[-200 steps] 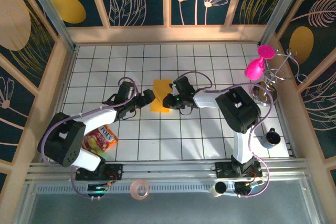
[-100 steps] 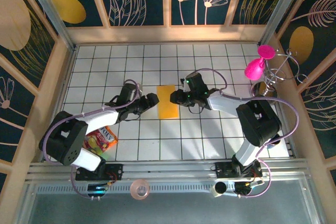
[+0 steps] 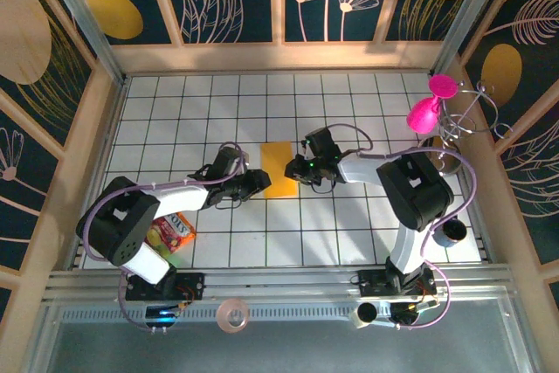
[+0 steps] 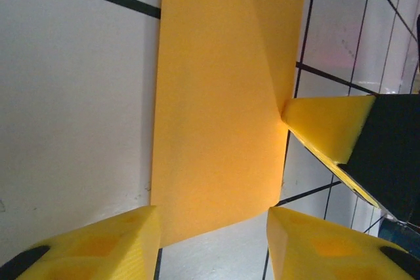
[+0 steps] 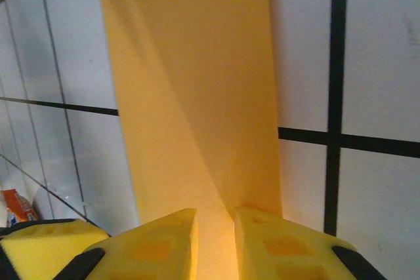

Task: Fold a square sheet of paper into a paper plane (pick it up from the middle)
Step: Move the paper to the center of the table.

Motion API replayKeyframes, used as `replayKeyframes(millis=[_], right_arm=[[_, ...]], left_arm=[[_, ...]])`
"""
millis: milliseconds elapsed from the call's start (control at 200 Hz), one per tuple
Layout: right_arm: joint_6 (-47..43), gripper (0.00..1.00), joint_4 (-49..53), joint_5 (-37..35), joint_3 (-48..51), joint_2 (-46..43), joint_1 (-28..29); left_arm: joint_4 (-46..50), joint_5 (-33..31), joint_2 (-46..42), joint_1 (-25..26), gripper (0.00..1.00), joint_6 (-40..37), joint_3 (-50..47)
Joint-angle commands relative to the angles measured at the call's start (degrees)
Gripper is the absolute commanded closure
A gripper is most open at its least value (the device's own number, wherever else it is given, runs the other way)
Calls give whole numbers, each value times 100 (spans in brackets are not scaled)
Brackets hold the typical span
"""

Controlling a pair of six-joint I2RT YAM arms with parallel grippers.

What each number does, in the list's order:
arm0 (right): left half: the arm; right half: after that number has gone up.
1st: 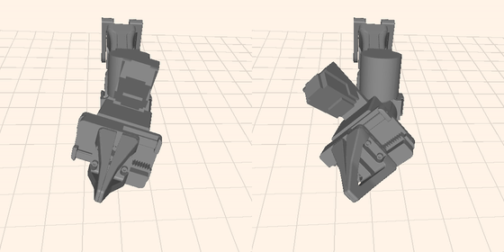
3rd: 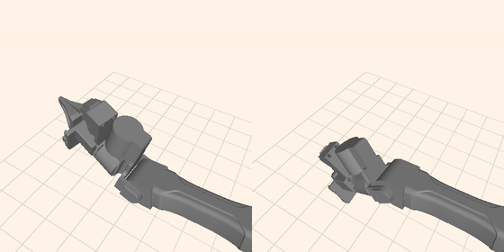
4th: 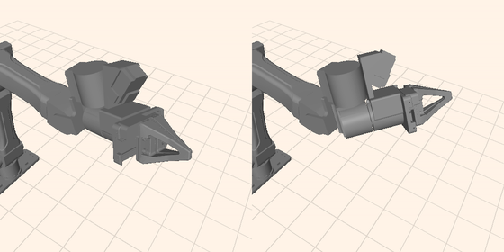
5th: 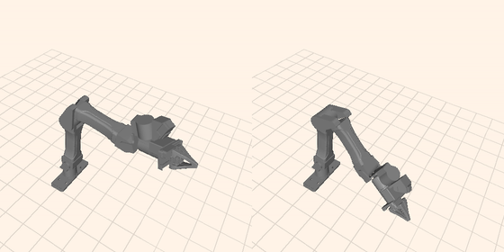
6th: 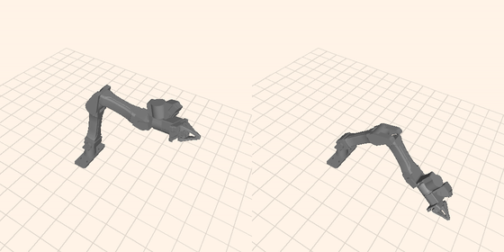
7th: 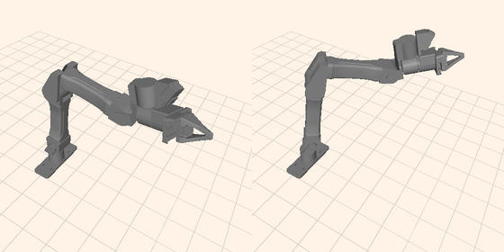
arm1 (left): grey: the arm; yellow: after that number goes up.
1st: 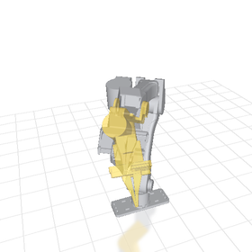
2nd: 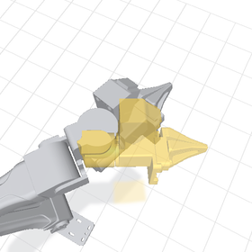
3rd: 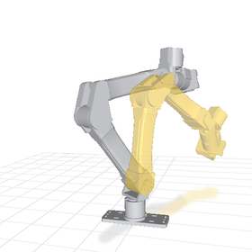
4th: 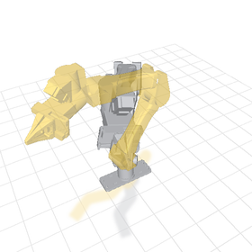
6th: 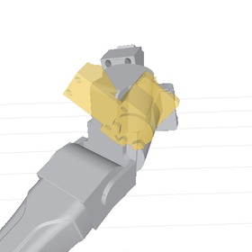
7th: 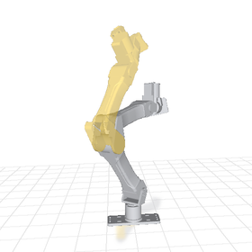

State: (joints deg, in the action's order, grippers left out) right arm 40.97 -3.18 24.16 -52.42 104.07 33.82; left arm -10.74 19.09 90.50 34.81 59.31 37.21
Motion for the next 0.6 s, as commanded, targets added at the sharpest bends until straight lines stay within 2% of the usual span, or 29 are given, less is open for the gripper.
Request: replayKeyframes(millis=[0, 165, 395, 596], right_arm=[[36, 79, 70, 60, 92, 128, -26], [-62, 82, 316, -120, 129, 262, -62], [-80, 82, 300, -109, 201, 274, -121], [-64, 82, 243, -44, 189, 342, -122]], left_arm=[[169, 66, 106, 37, 58, 48, 27], [229, 147, 277, 91, 69, -6, 92], [611, -61, 389, 99, 68, -189, 240], [459, 95, 485, 106, 67, -183, 269]])
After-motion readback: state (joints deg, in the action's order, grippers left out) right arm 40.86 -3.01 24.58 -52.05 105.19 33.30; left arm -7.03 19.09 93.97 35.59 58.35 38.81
